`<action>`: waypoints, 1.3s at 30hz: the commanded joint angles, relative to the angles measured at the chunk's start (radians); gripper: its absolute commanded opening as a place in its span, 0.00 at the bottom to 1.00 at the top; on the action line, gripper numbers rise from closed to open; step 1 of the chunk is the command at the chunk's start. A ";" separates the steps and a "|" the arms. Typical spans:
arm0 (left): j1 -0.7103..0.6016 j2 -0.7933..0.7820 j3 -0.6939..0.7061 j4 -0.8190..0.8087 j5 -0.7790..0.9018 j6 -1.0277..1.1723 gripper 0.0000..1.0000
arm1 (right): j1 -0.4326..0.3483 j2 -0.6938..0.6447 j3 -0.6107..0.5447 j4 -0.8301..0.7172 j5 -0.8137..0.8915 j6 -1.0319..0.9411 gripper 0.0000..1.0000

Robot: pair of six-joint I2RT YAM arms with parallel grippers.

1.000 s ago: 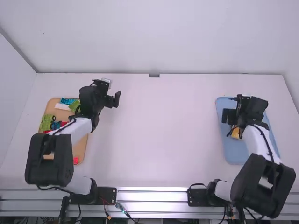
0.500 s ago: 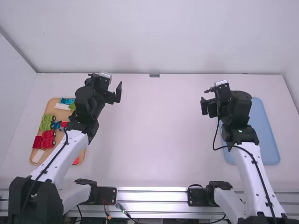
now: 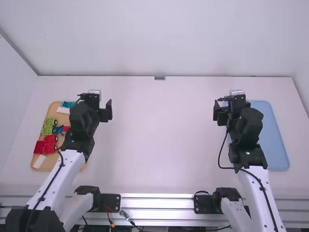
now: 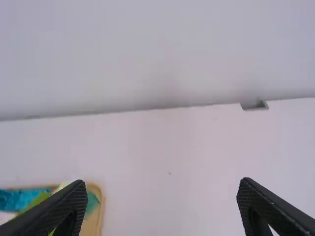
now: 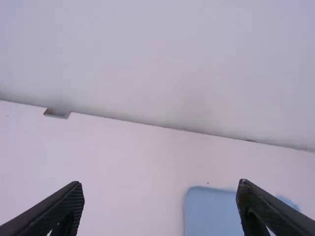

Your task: Assemble lego blocks to make yellow taxi

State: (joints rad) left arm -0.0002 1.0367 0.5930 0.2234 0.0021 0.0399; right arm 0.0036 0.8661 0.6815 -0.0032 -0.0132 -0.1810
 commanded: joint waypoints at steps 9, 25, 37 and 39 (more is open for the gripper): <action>0.000 -0.206 -0.189 -0.174 -0.002 -0.040 0.62 | -0.004 -0.202 -0.197 0.003 0.013 0.181 0.62; 0.000 -0.578 -0.561 -0.223 -0.002 -0.040 0.25 | -0.004 -0.567 -0.562 0.003 0.013 0.181 0.25; 0.000 -0.797 -0.593 -0.223 -0.002 -0.040 0.03 | -0.004 -0.758 -0.682 0.003 0.013 0.181 0.06; 0.000 -0.821 -0.593 -0.223 -0.002 -0.040 0.01 | -0.004 -0.778 -0.682 0.003 0.013 0.181 0.04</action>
State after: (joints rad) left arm 0.0002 0.2417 0.0082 0.0055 0.0021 0.0067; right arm 0.0017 0.1108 0.0116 0.0044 -0.0021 -0.0048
